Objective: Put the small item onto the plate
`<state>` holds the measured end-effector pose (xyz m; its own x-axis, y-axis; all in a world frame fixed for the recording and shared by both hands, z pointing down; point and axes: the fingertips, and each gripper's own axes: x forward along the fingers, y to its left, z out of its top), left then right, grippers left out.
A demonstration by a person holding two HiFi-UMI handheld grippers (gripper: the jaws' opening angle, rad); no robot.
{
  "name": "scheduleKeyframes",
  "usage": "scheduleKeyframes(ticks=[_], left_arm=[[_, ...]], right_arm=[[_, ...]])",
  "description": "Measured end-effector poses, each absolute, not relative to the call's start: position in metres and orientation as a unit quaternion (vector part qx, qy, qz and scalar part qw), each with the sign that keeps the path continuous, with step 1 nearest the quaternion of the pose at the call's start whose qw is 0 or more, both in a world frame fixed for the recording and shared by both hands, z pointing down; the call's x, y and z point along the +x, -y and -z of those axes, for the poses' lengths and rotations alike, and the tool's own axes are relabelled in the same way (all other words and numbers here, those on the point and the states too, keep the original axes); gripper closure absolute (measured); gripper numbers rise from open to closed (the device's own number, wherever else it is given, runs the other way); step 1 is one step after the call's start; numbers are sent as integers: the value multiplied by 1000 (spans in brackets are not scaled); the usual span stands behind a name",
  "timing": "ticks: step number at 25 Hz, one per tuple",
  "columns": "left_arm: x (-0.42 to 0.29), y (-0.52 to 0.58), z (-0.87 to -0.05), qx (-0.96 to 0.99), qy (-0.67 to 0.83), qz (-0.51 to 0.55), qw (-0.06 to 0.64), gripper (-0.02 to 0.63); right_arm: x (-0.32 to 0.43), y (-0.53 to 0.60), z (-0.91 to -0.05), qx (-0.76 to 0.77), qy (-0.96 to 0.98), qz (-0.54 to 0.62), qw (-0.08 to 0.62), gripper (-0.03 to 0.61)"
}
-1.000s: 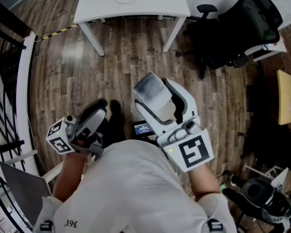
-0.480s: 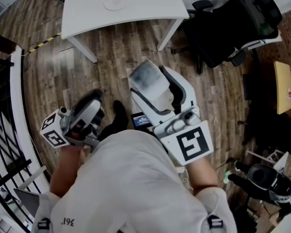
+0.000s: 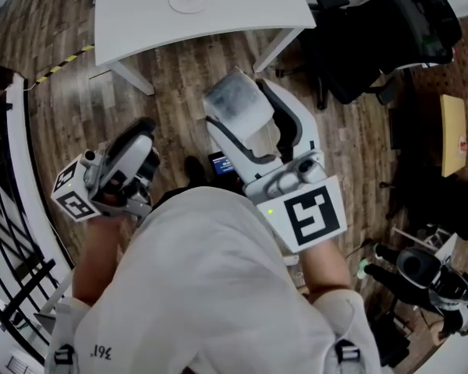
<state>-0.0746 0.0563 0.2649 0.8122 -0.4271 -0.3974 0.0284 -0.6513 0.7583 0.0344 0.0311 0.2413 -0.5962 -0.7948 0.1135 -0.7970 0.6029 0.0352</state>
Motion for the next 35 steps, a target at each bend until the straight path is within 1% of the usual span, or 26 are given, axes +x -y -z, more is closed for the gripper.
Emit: scheduleKeyframes(ticks=[5, 10, 22, 30, 35], left_arm=[[-76, -26, -271, 863, 114, 284, 403, 491], [-59, -6, -273, 863, 132, 287, 395, 491], [-26, 116, -272, 850, 193, 304, 385, 491], [-19, 157, -284, 843, 225, 296, 389, 491], [-30, 165, -288, 841, 235, 291, 390, 491]], right_arm=[[29, 3, -246, 443, 895, -7, 60, 261], [45, 28, -252, 425, 903, -6, 57, 261], [69, 165, -256, 363, 930, -8, 62, 261], [72, 211, -269, 335, 939, -18, 70, 261], [58, 224, -278, 325, 942, -21, 76, 261]])
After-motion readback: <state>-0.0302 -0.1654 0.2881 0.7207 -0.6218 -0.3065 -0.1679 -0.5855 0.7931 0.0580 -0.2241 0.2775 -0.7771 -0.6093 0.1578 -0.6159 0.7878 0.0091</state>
